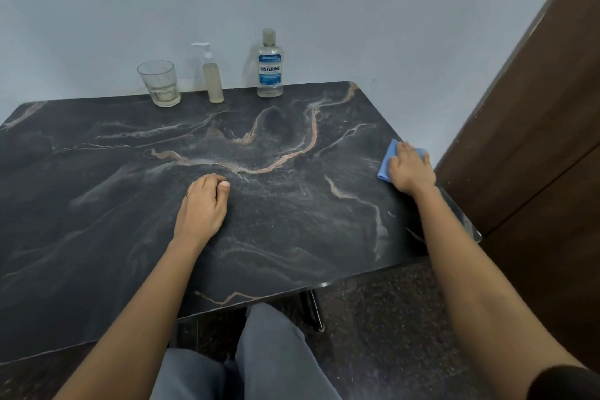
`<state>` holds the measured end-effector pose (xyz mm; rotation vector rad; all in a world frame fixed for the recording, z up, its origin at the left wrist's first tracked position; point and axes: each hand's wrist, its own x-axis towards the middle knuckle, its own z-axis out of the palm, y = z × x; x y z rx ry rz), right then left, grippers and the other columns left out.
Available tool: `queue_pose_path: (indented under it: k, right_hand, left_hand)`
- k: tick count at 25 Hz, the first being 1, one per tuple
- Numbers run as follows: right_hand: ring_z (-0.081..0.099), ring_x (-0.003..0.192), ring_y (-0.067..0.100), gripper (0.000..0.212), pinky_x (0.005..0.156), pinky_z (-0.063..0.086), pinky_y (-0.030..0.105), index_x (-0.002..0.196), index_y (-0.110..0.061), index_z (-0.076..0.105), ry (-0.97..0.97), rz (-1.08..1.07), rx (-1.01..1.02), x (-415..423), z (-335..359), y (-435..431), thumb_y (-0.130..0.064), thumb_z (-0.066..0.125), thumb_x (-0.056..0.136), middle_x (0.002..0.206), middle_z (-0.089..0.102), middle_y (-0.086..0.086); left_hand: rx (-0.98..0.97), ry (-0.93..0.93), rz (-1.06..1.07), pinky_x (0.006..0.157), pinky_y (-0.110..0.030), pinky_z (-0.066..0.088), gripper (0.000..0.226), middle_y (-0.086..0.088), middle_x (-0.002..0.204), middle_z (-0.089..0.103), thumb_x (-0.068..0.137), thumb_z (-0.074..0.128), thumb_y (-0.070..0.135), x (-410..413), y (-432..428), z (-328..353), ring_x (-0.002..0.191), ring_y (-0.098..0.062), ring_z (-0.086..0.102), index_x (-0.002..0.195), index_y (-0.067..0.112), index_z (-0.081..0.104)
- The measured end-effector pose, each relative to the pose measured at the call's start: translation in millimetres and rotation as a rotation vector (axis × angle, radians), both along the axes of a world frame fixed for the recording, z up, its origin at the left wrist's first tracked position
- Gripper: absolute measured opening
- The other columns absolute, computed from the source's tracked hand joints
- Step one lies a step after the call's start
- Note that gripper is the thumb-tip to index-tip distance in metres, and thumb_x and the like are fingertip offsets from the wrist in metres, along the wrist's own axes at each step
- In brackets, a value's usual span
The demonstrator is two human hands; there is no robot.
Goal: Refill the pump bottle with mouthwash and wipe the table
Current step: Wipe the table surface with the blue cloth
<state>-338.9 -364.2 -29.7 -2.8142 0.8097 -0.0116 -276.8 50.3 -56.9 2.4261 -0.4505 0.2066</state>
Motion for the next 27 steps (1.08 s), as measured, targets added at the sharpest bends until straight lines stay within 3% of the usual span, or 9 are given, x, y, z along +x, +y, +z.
queue_pose_path:
  k: [4, 8, 16, 19, 22, 27]
  right_hand:
    - [0.010, 0.148, 0.022, 0.056, 0.120, 0.001, 0.043, 0.151, -0.004, 0.015, -0.022, -0.111, -0.005, -77.0, -4.7, 10.4, -0.027, 0.018, 0.100, 0.160, 0.013, 0.012]
    - [0.003, 0.149, 0.019, 0.057, 0.120, -0.002, 0.038, 0.152, -0.005, 0.010, 0.006, -0.051, -0.007, -119.8, -9.1, 68.6, -0.031, 0.018, 0.102, 0.161, 0.005, 0.010]
    - [-0.006, 0.149, 0.019, 0.065, 0.116, -0.010, 0.029, 0.152, -0.006, 0.001, -0.010, 0.341, -0.025, -113.1, -11.6, 226.5, -0.038, 0.005, 0.095, 0.160, -0.004, 0.010]
    - [-0.005, 0.149, 0.018, 0.062, 0.116, -0.011, 0.028, 0.152, -0.006, 0.002, -0.041, 0.532, 0.012, -95.5, -15.1, 283.3, -0.037, 0.011, 0.099, 0.161, -0.003, 0.009]
    - [-0.003, 0.149, 0.019, 0.070, 0.117, -0.010, 0.029, 0.152, -0.006, 0.004, -0.048, 0.737, 0.028, -75.7, -16.3, 340.1, -0.041, 0.004, 0.092, 0.161, 0.000, 0.010]
    - [-0.003, 0.149, 0.017, 0.059, 0.119, -0.006, 0.031, 0.153, -0.008, 0.005, 0.016, 0.931, 0.117, -18.7, -6.1, 392.6, -0.032, 0.023, 0.102, 0.161, 0.000, 0.008]
  left_hand:
    - [-0.036, 0.013, 0.024, 0.095, -0.045, 0.042, 0.037, -0.009, 0.114, 0.060, 0.102, 0.033, 0.033, -0.7, 1.6, 1.1, 0.112, -0.029, 0.051, 0.111, 0.008, 0.058]
    - [-0.053, 0.050, 0.050, 0.093, -0.043, 0.041, 0.040, -0.010, 0.115, 0.060, 0.102, 0.032, 0.035, -2.0, 0.1, 4.6, 0.111, -0.029, 0.051, 0.109, 0.007, 0.059]
    - [-0.428, 0.190, 0.107, 0.093, -0.018, 0.030, 0.037, -0.001, 0.126, 0.060, 0.103, 0.034, 0.027, -11.0, 18.5, 26.2, 0.116, -0.012, 0.049, 0.123, 0.011, 0.061]
    - [-0.409, 0.179, 0.112, 0.093, -0.021, 0.032, 0.038, -0.001, 0.122, 0.061, 0.103, 0.034, 0.029, -13.8, 45.7, 27.0, 0.113, -0.013, 0.051, 0.124, 0.011, 0.060]
    - [-0.378, 0.116, 0.174, 0.086, -0.023, 0.034, 0.037, -0.004, 0.107, 0.063, 0.103, 0.034, 0.029, -16.3, 85.9, 27.3, 0.100, -0.015, 0.053, 0.117, 0.008, 0.062]
    - [-0.334, 0.030, 0.246, 0.078, -0.017, 0.031, 0.026, 0.003, 0.095, 0.056, 0.104, 0.035, 0.026, -21.7, 141.5, 28.2, 0.092, -0.010, 0.048, 0.099, 0.016, 0.059]
